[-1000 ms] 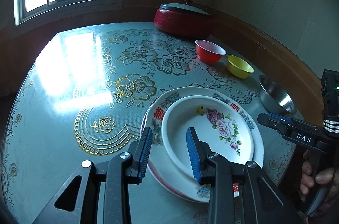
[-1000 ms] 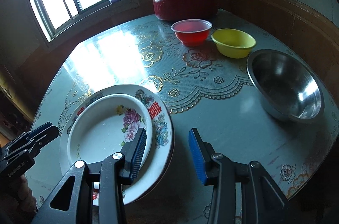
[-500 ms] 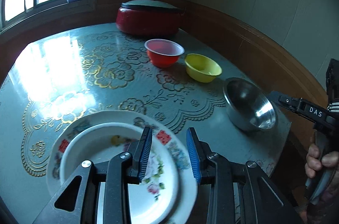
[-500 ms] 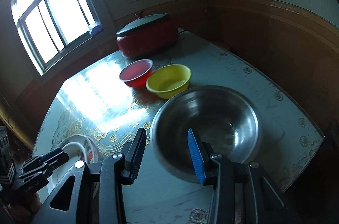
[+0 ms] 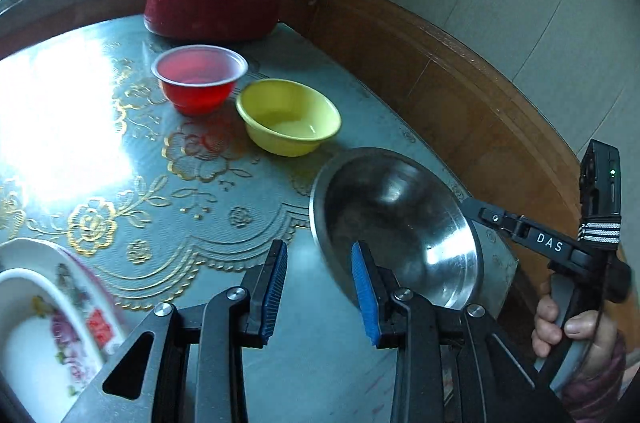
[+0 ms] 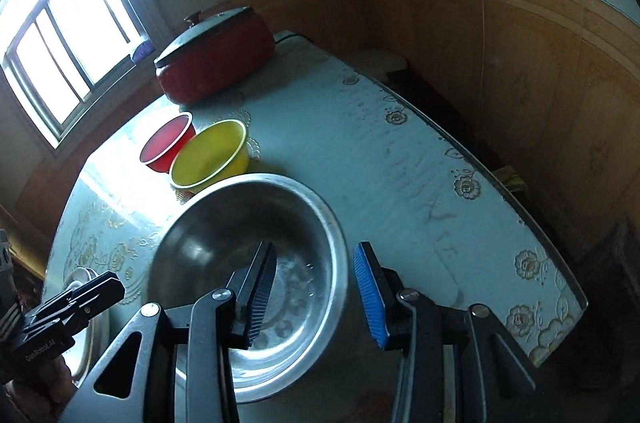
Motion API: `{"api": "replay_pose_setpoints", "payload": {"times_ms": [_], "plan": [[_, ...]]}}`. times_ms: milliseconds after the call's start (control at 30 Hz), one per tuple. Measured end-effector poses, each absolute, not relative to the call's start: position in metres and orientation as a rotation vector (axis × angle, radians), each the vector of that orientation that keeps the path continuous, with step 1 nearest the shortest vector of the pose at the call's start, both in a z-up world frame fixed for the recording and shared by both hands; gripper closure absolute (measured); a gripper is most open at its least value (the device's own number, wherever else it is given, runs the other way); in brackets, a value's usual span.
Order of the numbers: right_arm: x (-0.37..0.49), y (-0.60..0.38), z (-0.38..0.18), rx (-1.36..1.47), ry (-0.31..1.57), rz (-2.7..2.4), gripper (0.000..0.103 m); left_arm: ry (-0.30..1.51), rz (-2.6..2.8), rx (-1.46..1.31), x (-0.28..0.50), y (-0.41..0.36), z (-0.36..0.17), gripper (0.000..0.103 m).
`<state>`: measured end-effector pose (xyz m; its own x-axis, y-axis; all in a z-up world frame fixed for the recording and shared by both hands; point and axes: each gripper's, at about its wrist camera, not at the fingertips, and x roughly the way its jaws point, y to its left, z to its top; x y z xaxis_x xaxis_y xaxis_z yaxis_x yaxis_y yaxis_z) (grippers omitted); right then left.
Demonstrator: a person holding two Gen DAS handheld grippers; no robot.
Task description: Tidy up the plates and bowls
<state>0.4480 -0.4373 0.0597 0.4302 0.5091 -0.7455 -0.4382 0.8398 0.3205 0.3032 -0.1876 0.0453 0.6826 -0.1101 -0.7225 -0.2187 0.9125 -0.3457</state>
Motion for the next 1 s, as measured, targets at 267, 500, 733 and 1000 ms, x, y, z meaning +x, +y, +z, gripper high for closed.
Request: {"api": "replay_pose_setpoints", "payload": {"times_ms": [267,500,733,1000], "plan": [[0.467,-0.431,0.031,0.028,1.025,0.699,0.088,0.881,0.09,-0.461,0.323,-0.202,0.021,0.084],[0.466,-0.418,0.035,0.007,1.043,0.842,0.089,0.882,0.159,-0.46,0.295,-0.198,0.024,0.084],[0.453,-0.388,0.04,-0.054,1.064,1.01,0.089,0.889,0.248,-0.464,0.259,-0.186,0.031,0.084],[0.438,-0.369,0.03,-0.13,1.098,1.104,0.089,0.884,0.334,-0.491,0.234,-0.178,0.024,0.083]]}}
